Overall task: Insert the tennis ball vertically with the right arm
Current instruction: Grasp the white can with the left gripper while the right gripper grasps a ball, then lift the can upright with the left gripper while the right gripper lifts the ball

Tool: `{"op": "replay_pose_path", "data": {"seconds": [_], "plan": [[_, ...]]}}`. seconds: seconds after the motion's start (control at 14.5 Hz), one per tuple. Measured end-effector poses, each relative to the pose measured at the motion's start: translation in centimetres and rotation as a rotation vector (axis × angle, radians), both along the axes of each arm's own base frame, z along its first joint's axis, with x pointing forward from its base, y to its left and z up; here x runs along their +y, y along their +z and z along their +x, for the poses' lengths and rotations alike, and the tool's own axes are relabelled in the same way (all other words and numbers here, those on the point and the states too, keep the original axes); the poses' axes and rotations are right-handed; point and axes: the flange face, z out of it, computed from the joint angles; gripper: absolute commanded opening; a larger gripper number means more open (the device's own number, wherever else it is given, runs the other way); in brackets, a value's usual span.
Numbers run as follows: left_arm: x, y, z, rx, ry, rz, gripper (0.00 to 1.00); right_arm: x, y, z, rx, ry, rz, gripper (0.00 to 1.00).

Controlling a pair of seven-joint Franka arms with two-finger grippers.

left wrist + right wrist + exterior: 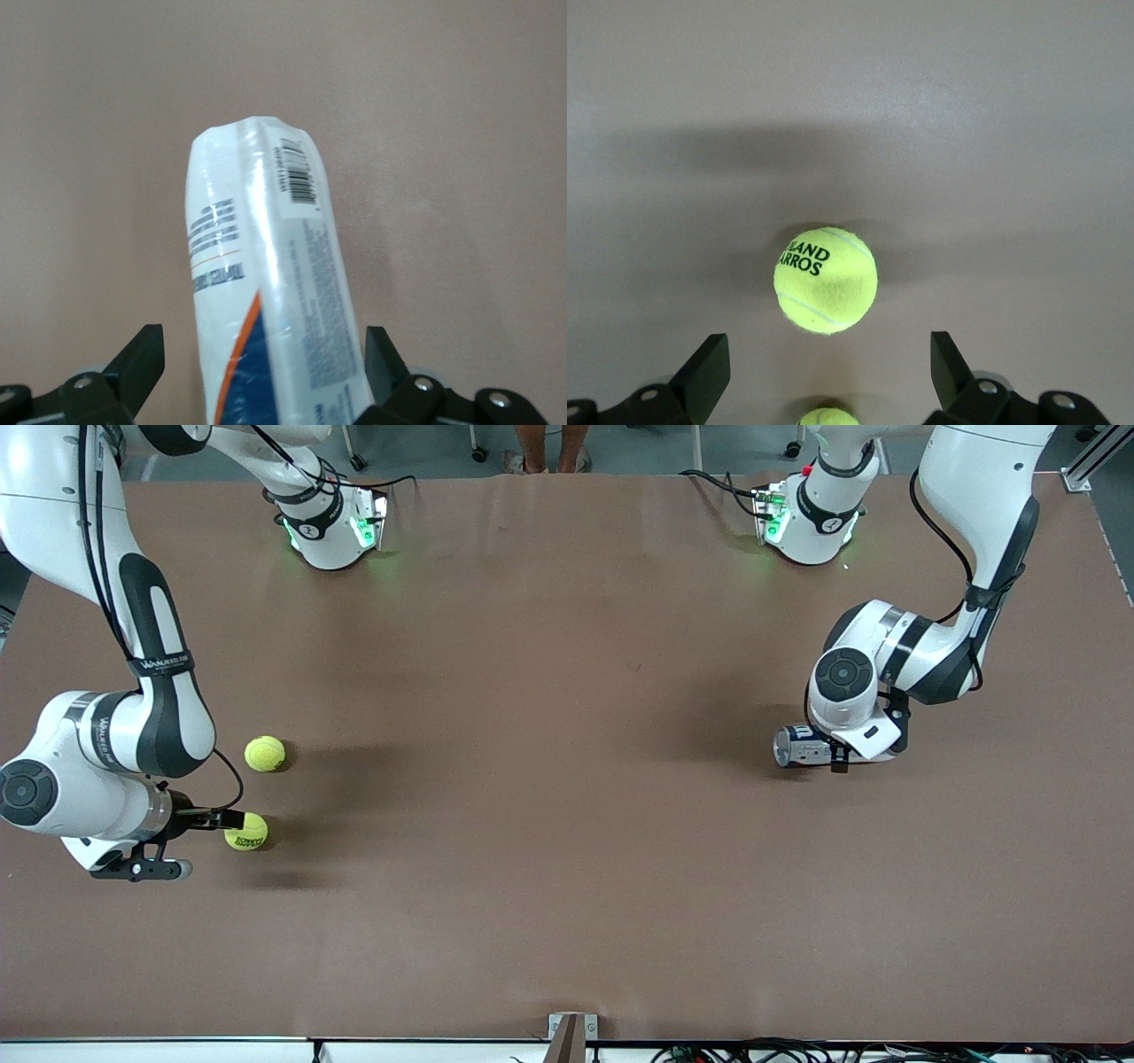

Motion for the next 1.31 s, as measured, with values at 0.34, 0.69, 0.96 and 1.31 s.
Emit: {"op": "replay_pose_path", "data": {"seconds": [0.34, 0.69, 0.96, 1.31], "plan": [[1.4, -1.2, -0.2, -0.02, -0.008, 0.027, 1.0, 0.0, -2.5, 0.1, 0.011, 0.002, -0.001, 1.0], [1.7, -3.2, -0.4, -0.04, 0.011, 0.023, 1.0, 0.0, -4.4, 0.2, 0.007, 0.004, -0.002, 1.0], [1.6, -3.1, -0.3, -0.048, 0.021, 0.022, 0.76, 0.0, -5.4, 0.3, 0.002, 0.006, -0.004, 1.0], [1.5, -2.8, -0.2, -0.056, 0.024, 0.021, 0.69, 0.1, -7.3, 0.2, 0.012, 0.008, -0.003, 1.0]]}}
